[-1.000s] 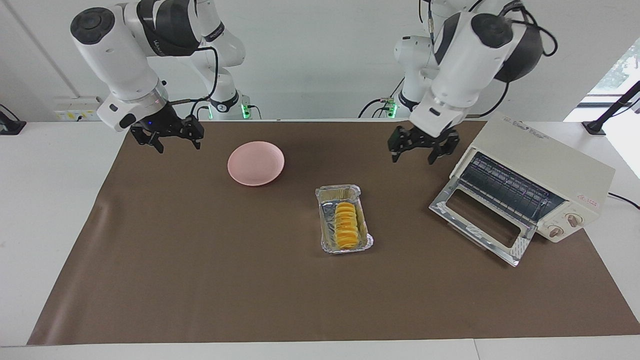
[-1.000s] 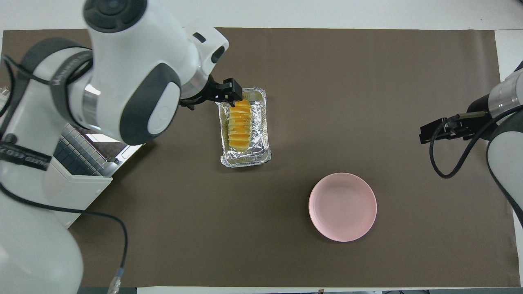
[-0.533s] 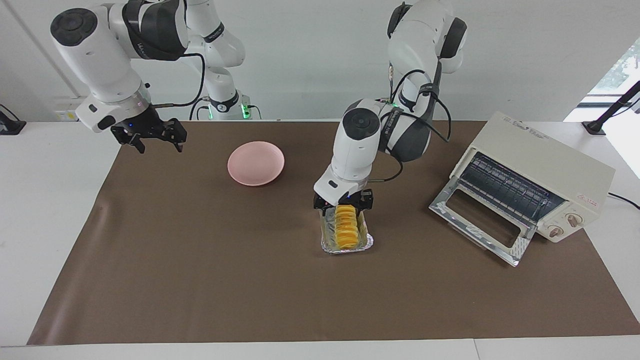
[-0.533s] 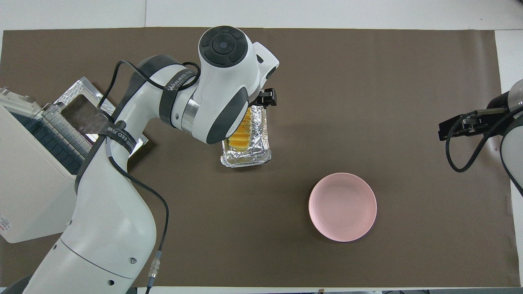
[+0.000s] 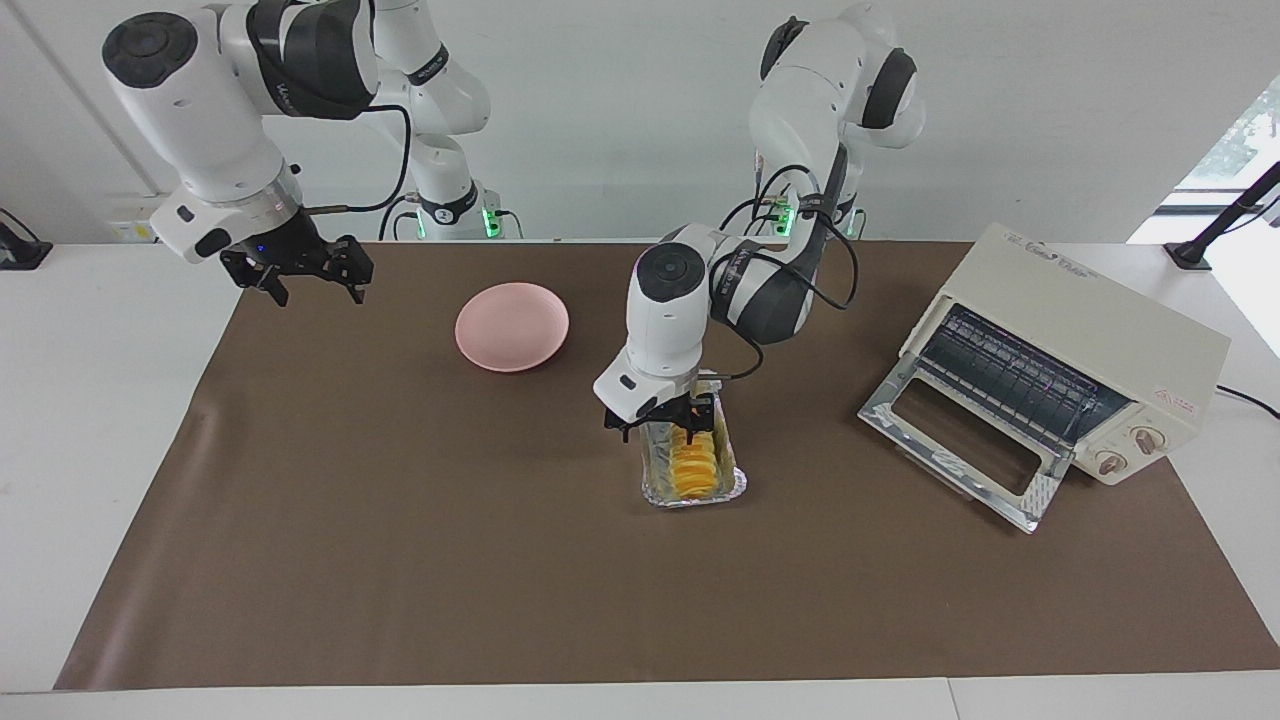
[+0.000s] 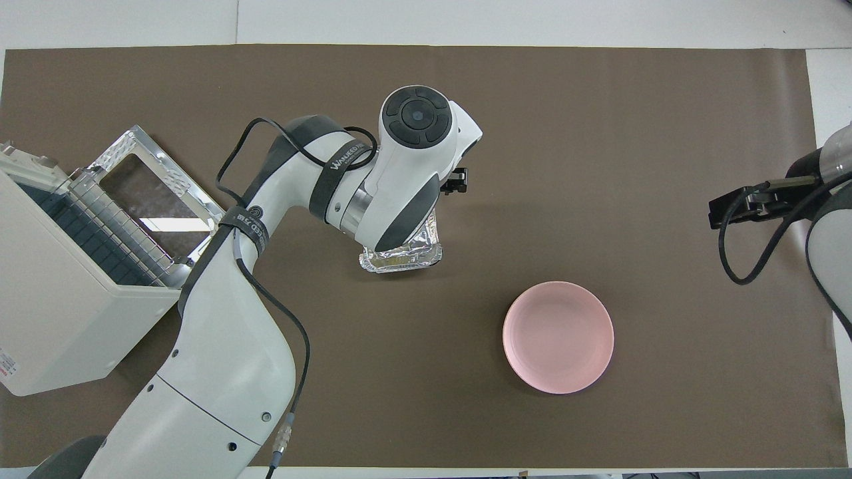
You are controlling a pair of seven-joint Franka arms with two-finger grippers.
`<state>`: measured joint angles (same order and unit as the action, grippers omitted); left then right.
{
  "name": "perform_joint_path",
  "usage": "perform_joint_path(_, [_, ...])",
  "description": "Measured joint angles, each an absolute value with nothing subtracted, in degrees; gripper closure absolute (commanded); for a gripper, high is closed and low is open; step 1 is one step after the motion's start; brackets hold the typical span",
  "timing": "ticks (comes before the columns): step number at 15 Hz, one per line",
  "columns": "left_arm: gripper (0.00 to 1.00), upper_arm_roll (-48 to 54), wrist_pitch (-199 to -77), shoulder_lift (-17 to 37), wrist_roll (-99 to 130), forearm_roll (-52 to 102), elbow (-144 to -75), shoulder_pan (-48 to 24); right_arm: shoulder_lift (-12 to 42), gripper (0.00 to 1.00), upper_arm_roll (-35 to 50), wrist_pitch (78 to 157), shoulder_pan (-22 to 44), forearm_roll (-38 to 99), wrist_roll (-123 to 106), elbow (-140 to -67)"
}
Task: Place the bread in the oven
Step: 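Grasp the foil tray rim with the left gripper and lift it, then carry the foil tray with the left gripper into the toaster oven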
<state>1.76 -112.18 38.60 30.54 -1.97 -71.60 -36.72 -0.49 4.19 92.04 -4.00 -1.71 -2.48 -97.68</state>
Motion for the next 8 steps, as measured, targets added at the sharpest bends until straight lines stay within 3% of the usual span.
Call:
perform_joint_path(3, [0.2,1.76,-113.49,38.62,31.49,-1.98,-72.98,-37.46,-1.33,0.0,4.25,91.81,-4.11,-1.71,-2.48,-97.68])
perform_joint_path(8, [0.44,1.7,-115.85,38.76,32.48,-1.99,-75.41,-38.53,-1.51,0.0,4.12,91.7,-4.12,-1.71,-2.48,-97.68])
